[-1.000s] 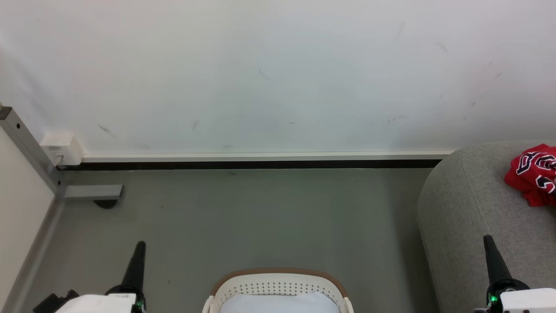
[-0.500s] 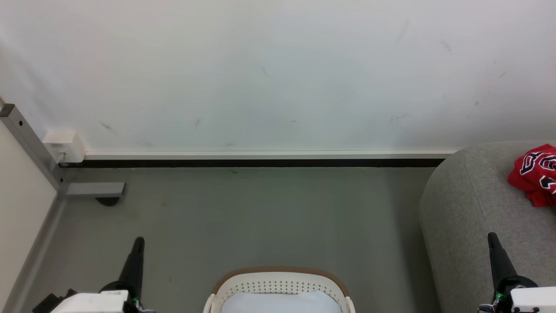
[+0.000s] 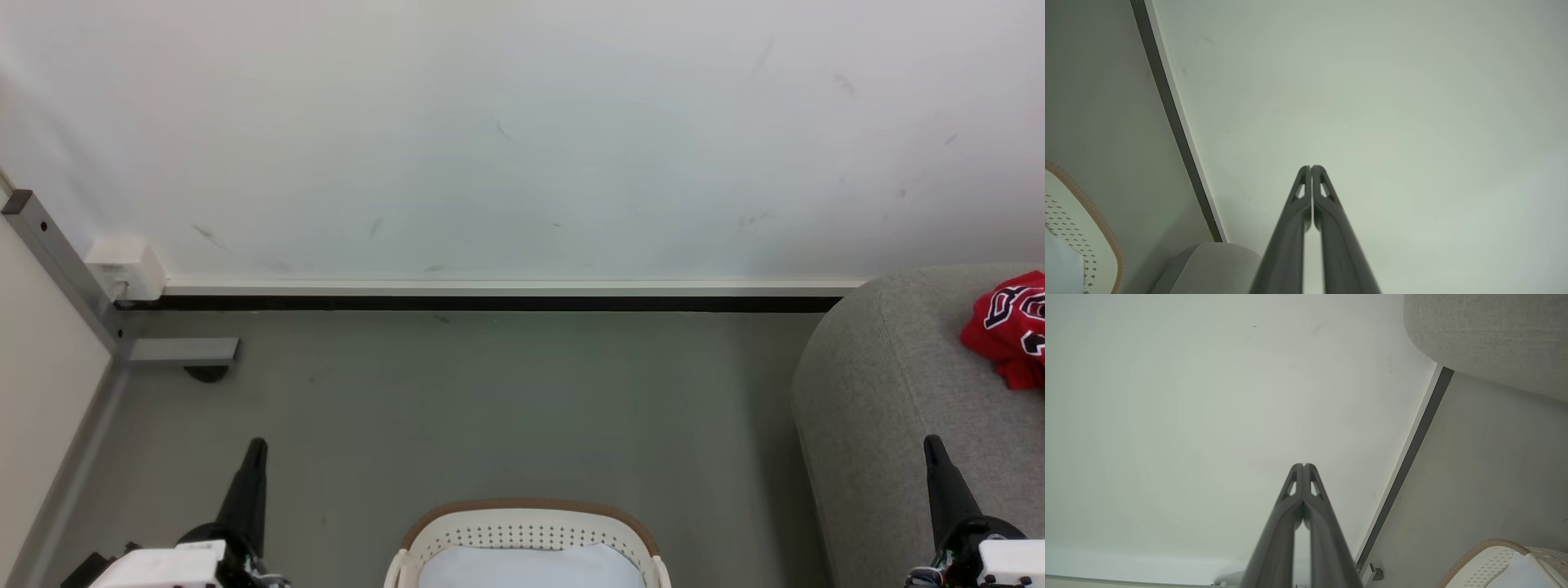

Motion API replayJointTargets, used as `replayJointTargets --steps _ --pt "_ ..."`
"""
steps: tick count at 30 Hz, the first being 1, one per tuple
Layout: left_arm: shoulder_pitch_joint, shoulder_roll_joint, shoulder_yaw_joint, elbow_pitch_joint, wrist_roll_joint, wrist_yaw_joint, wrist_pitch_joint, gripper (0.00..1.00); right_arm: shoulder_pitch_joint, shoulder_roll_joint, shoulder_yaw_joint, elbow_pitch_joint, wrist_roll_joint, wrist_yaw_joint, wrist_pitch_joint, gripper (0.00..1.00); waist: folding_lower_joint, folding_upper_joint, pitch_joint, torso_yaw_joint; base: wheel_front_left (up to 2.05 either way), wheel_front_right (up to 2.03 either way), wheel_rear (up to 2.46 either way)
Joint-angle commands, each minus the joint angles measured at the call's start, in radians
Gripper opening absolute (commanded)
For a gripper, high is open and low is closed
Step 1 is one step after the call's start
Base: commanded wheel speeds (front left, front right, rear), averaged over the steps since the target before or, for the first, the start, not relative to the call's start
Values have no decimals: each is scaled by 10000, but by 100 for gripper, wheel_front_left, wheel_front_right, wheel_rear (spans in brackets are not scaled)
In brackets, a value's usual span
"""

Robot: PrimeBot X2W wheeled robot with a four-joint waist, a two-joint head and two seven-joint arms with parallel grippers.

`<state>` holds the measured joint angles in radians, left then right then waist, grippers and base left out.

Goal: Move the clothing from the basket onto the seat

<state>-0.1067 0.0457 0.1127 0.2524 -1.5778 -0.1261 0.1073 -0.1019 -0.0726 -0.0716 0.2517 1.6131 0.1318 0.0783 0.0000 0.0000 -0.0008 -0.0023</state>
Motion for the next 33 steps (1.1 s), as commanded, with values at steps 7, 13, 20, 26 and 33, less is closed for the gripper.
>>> replayJointTargets --steps 7,13,20,26,33 --pt "-122 80 53 -27 -392 -82 124 0 -160 -71 -117 -67 333 -21 100 0 0 0 16 23 0 0 0" --pt "-119 80 52 -26 -391 -73 124 0 -159 -58 -131 -65 314 -21 117 0 0 0 16 23 0 0 0" --pt "-118 80 51 -27 -392 -73 123 0 -159 -44 -143 -63 293 -21 128 0 0 0 16 23 0 0 0" --pt "-118 80 51 -27 -392 -73 122 0 -160 -34 -153 -62 279 -21 141 0 0 0 16 23 0 0 0" --pt "-117 79 50 -28 -393 -73 122 0 -161 -21 -166 -60 260 -21 147 0 0 0 16 23 0 0 0"
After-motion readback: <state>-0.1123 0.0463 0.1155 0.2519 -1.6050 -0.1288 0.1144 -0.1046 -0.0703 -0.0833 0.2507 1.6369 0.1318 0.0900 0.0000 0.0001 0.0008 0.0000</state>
